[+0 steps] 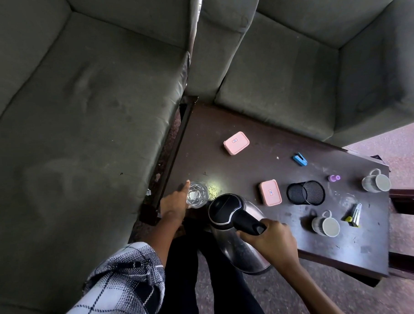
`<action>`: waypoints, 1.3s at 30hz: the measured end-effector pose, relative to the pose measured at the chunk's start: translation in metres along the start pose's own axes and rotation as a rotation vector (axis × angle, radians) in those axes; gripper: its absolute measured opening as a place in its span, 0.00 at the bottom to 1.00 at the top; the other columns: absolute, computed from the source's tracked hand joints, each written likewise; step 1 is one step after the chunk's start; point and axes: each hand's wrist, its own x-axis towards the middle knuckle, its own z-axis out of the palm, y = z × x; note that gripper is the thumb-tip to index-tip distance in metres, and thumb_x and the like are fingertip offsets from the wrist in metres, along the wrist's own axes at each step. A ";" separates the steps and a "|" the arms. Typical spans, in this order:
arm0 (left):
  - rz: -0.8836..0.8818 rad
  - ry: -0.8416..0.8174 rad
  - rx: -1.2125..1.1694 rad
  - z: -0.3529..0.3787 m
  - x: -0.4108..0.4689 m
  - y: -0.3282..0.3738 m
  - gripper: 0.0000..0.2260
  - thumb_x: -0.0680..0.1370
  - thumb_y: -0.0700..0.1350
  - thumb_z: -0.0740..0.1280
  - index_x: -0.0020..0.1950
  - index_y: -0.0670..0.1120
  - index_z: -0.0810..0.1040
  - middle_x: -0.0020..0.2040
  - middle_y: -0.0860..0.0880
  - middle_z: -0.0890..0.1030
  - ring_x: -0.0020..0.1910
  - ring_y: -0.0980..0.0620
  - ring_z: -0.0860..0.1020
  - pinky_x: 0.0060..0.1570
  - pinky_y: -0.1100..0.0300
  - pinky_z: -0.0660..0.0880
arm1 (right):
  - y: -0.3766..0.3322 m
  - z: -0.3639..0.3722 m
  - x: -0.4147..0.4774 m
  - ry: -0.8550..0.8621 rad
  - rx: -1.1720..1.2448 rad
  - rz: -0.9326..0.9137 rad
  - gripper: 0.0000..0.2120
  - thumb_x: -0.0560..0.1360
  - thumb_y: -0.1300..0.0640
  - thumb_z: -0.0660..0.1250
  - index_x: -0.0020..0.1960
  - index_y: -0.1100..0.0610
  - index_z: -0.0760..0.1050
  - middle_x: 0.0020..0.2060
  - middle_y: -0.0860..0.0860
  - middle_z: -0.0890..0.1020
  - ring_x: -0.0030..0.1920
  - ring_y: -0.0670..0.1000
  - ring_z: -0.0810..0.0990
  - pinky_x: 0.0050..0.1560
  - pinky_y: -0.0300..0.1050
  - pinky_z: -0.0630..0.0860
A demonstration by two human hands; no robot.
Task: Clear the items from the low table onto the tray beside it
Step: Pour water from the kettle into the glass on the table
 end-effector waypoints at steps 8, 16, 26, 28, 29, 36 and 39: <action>0.001 -0.008 0.003 0.001 0.001 0.000 0.32 0.77 0.50 0.65 0.76 0.57 0.50 0.58 0.44 0.80 0.55 0.44 0.80 0.51 0.55 0.74 | -0.001 0.001 0.000 0.010 -0.006 -0.001 0.22 0.59 0.36 0.72 0.29 0.51 0.67 0.28 0.48 0.74 0.35 0.53 0.74 0.36 0.40 0.69; 0.003 -0.012 0.006 0.002 0.002 -0.001 0.33 0.76 0.51 0.66 0.76 0.58 0.50 0.58 0.44 0.80 0.56 0.44 0.80 0.51 0.55 0.74 | 0.000 0.002 0.002 0.013 -0.013 -0.006 0.21 0.59 0.35 0.71 0.30 0.51 0.69 0.30 0.49 0.77 0.37 0.54 0.79 0.36 0.41 0.70; 0.000 -0.012 0.010 0.002 0.002 0.000 0.32 0.78 0.49 0.64 0.76 0.57 0.49 0.57 0.44 0.80 0.55 0.45 0.80 0.50 0.55 0.74 | 0.000 -0.001 0.002 0.012 -0.017 -0.005 0.22 0.59 0.36 0.72 0.29 0.52 0.68 0.27 0.47 0.75 0.34 0.53 0.76 0.35 0.40 0.68; 0.004 -0.013 0.011 0.001 0.002 0.000 0.33 0.77 0.50 0.65 0.76 0.57 0.49 0.57 0.44 0.80 0.55 0.45 0.80 0.50 0.55 0.74 | -0.001 -0.002 0.001 0.013 -0.018 -0.001 0.22 0.60 0.36 0.72 0.29 0.52 0.68 0.27 0.47 0.74 0.34 0.53 0.75 0.36 0.40 0.68; 0.004 -0.012 0.011 0.001 0.001 0.000 0.33 0.77 0.50 0.65 0.76 0.57 0.50 0.57 0.44 0.80 0.55 0.45 0.80 0.50 0.55 0.74 | -0.001 -0.002 0.001 0.011 -0.021 -0.001 0.22 0.60 0.36 0.72 0.28 0.52 0.67 0.27 0.47 0.74 0.34 0.53 0.74 0.36 0.41 0.68; 0.004 -0.012 0.006 -0.002 -0.001 0.001 0.33 0.77 0.49 0.65 0.76 0.57 0.49 0.58 0.45 0.80 0.55 0.46 0.80 0.50 0.56 0.74 | -0.002 -0.005 0.002 0.004 -0.017 -0.002 0.22 0.60 0.36 0.72 0.29 0.53 0.68 0.27 0.47 0.74 0.34 0.53 0.75 0.35 0.40 0.67; 0.000 -0.018 0.004 -0.002 -0.001 0.001 0.32 0.78 0.47 0.64 0.76 0.57 0.49 0.58 0.45 0.80 0.55 0.46 0.80 0.51 0.56 0.74 | -0.002 -0.004 0.002 0.012 -0.027 0.002 0.23 0.60 0.36 0.72 0.28 0.53 0.67 0.29 0.49 0.75 0.35 0.53 0.75 0.36 0.41 0.68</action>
